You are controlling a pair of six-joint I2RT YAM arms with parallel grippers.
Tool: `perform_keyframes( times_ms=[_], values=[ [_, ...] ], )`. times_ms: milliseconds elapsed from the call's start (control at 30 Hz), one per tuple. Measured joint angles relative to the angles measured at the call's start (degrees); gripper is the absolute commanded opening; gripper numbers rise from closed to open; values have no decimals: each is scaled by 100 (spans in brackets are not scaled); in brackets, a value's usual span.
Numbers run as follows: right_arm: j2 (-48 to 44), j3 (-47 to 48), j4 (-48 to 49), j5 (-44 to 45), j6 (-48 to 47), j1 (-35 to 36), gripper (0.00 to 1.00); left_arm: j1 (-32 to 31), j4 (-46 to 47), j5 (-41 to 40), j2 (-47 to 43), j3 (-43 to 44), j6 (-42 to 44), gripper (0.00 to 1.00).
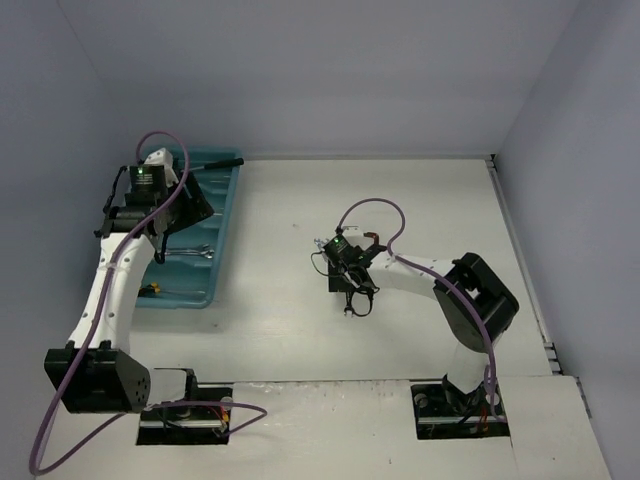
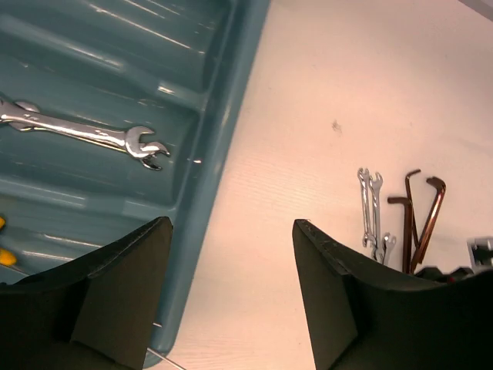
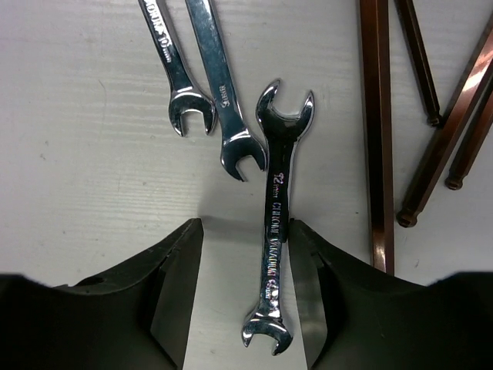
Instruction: Sort the tools into containers
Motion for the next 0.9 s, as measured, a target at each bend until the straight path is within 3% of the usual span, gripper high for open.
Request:
perform_keyframes(
  times_ms=[67,200,633,900],
  values=[
    [63,63,-18,75,48,4,29,-246,-50,-11,-140,-7,-2,61],
    [176,161,-54,238,102,47,1,-614,-110,-45,-342,-42,-2,61],
    [0,41,-233,446,-51,273,0,-2105,-172,21,-340,-248,-158,62],
    [-1336,26,-662,338,-873,380,0,-2500,574,875,-293,-724,-780,61]
  ],
)
